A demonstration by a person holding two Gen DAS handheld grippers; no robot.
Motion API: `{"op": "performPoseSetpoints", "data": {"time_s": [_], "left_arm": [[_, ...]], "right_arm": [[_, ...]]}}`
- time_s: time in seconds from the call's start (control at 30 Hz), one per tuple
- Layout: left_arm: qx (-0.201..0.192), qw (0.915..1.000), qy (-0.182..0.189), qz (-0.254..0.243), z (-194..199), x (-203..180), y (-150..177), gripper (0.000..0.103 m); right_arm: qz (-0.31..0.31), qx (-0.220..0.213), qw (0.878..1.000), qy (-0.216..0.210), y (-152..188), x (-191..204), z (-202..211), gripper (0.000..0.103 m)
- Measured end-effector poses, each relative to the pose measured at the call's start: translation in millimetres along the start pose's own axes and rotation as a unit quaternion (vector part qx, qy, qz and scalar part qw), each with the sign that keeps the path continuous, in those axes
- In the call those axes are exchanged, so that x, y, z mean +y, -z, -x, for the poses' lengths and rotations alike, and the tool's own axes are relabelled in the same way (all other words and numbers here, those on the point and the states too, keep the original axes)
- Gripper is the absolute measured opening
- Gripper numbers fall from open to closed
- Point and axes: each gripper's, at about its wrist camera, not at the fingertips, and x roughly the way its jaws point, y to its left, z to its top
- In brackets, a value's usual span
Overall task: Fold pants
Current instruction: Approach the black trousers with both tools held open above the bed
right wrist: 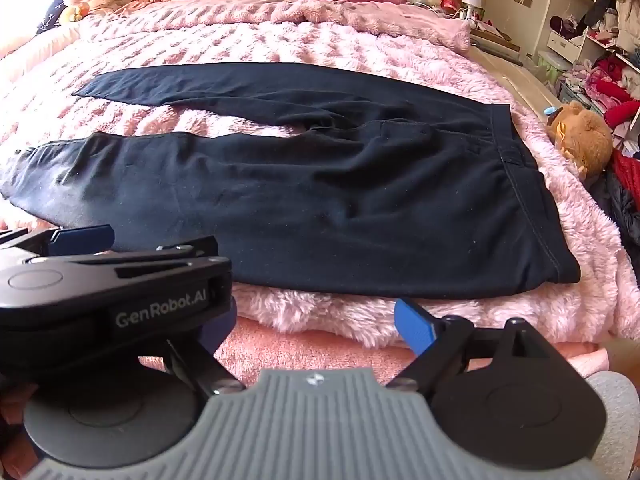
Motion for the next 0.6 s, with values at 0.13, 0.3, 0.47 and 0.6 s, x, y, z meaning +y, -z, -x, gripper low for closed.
{"op": "performPoseSetpoints", "data": {"time_s": [0.13, 0.3, 0.47, 0.6], "left_arm": [[0.020, 0.9998, 0.003, 0.007, -3.8, 1.2, -2.0, 0.096], [0.024, 0.9997, 0.002, 0.004, -3.5, 0.4, 0.9, 0.096], [0.039, 0.9991, 0.008, 0.010, -9.8, 2.9, 3.0, 0.095], [0.041, 0.9991, 0.005, 0.008, -11.2, 2.6, 4.5, 0.095]], "right_arm": [[-0.004, 0.003, 1.000, 0.000, 1.1, -2.0, -0.1, 0.082], [0.001, 0.008, 1.000, -0.002, 1.6, 1.0, -1.5, 0.082], [0.005, 0.008, 1.000, 0.002, 2.6, 1.4, -2.6, 0.082], [0.008, 0.010, 1.000, 0.006, 3.6, 1.9, -4.2, 0.082]]}}
